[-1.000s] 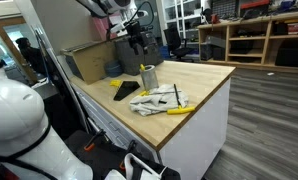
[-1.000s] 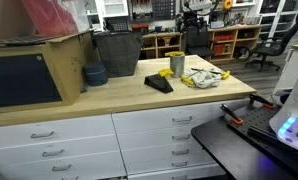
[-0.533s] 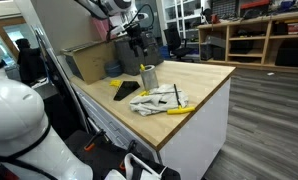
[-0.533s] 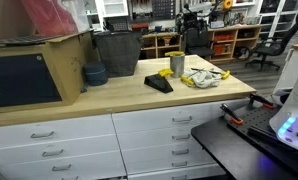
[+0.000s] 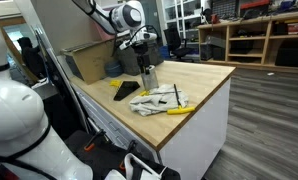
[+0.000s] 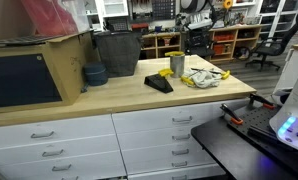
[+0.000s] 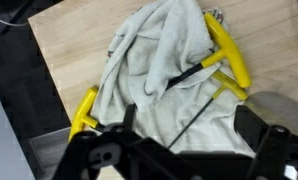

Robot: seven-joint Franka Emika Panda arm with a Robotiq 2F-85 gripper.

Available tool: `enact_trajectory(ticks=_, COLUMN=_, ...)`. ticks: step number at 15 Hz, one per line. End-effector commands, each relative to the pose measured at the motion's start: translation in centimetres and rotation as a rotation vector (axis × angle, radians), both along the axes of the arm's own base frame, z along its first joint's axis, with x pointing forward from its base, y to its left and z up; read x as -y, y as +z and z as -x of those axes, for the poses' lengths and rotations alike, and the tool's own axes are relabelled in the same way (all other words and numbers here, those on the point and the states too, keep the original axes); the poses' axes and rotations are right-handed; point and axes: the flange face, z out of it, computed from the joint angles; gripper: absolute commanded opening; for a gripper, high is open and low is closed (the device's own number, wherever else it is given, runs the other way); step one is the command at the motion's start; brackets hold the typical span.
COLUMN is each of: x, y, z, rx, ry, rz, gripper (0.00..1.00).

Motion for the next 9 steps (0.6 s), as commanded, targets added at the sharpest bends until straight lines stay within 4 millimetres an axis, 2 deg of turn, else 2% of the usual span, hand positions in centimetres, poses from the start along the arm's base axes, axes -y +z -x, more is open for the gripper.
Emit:
enact_trajectory(ticks=1, x=2.2, y=-1.0, z=1.7, rx=-0.045, ry=-0.13, rz=0.009, gripper=1.0)
enact_trajectory(ticks=5, x=1.8, y=-2.4, z=2.6, rx=-0.06, ry=-0.229, rz=0.009, gripper=1.0)
enact_trajectory(ticks=9, x=-0.4, y=-2.6, z=2.4, rx=-0.051, ry=-0.288, rz=0.023, gripper=1.0)
